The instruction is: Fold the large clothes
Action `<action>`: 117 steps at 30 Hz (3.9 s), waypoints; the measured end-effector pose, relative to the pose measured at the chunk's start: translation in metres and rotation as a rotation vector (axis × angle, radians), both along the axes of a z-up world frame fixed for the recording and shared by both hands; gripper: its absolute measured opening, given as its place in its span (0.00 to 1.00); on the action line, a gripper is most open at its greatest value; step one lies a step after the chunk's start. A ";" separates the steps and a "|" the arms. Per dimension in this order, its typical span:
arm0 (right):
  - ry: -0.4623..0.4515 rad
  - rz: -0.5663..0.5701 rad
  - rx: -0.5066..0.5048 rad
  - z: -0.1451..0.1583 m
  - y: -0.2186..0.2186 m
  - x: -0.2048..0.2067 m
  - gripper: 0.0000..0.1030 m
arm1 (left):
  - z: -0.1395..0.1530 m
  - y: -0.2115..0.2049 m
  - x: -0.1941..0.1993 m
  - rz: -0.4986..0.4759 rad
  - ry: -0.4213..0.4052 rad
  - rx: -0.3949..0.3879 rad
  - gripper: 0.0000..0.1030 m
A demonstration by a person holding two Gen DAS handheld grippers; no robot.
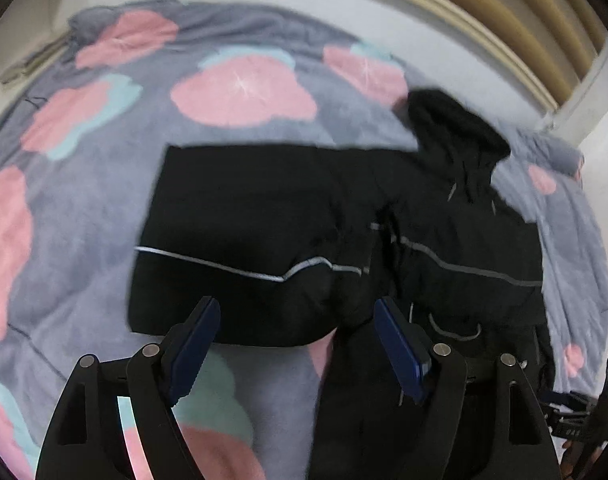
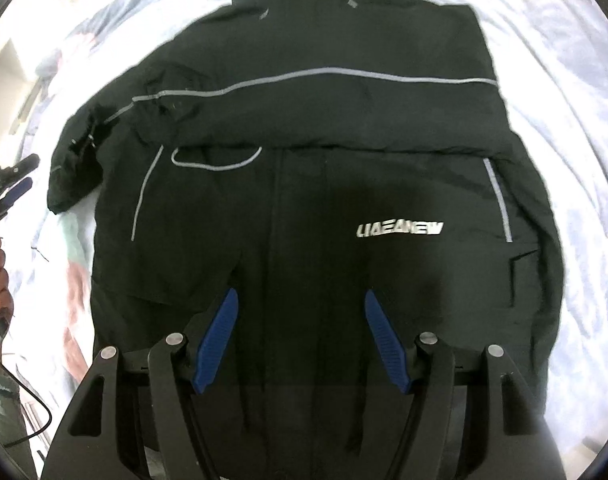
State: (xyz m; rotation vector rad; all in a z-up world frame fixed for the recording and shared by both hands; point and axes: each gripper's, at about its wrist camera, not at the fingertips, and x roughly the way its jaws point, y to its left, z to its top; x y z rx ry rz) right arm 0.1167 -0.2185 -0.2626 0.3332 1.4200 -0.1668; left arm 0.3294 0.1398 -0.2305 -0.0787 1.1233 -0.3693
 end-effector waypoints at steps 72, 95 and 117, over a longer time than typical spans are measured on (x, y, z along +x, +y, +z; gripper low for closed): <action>-0.213 -0.088 0.119 -0.023 -0.106 0.116 0.29 | -0.006 -0.154 -0.029 -0.103 0.143 -0.095 0.72; -0.156 -0.190 -0.074 -0.074 -0.223 0.096 0.34 | -0.097 -0.233 0.024 -0.259 0.018 0.259 0.79; -0.143 0.029 -0.176 -0.071 -0.135 0.154 0.71 | -0.108 -0.263 0.037 -0.303 0.028 0.192 0.80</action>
